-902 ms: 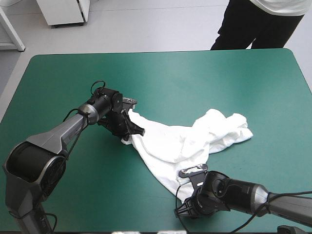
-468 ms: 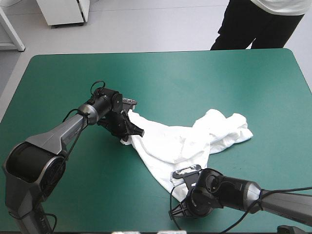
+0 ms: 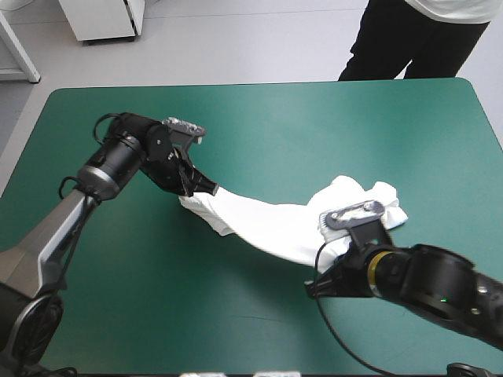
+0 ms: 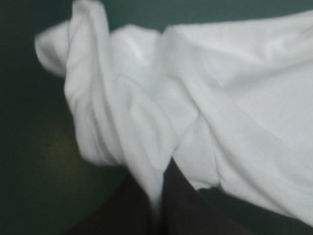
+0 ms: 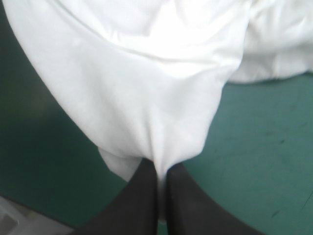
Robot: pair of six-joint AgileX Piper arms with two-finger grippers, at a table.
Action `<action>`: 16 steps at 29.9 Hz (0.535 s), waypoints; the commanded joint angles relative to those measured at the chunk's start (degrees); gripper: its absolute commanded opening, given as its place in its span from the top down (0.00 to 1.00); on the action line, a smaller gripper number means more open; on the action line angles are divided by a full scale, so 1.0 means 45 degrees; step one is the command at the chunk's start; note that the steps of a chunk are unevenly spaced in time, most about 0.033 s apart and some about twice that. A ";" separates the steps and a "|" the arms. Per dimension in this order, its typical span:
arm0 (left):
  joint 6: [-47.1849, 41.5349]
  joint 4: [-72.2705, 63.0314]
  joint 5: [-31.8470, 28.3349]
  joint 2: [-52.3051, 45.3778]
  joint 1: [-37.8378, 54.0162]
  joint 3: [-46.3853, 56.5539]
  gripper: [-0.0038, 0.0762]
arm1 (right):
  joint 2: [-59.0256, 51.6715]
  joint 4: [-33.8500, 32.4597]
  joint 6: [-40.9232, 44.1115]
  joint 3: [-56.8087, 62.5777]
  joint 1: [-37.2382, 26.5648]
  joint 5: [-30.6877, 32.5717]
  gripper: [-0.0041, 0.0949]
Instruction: Fold the cloth
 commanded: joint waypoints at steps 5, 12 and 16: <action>0.0488 -0.0067 0.0856 -0.2220 -0.0041 -0.4369 0.96 | -0.0555 -0.2947 -0.1109 -0.3913 -0.0034 0.0262 0.98; 0.0488 -0.0389 0.0856 -0.2407 -0.0041 -0.8932 0.96 | 0.0451 -0.4354 -0.3041 -0.8067 -0.0034 0.0262 0.98; 0.0488 -0.0601 0.0800 -0.2407 -0.0041 -1.0981 0.96 | 0.1328 -0.5030 -0.4499 -1.0900 -0.0034 0.0262 0.98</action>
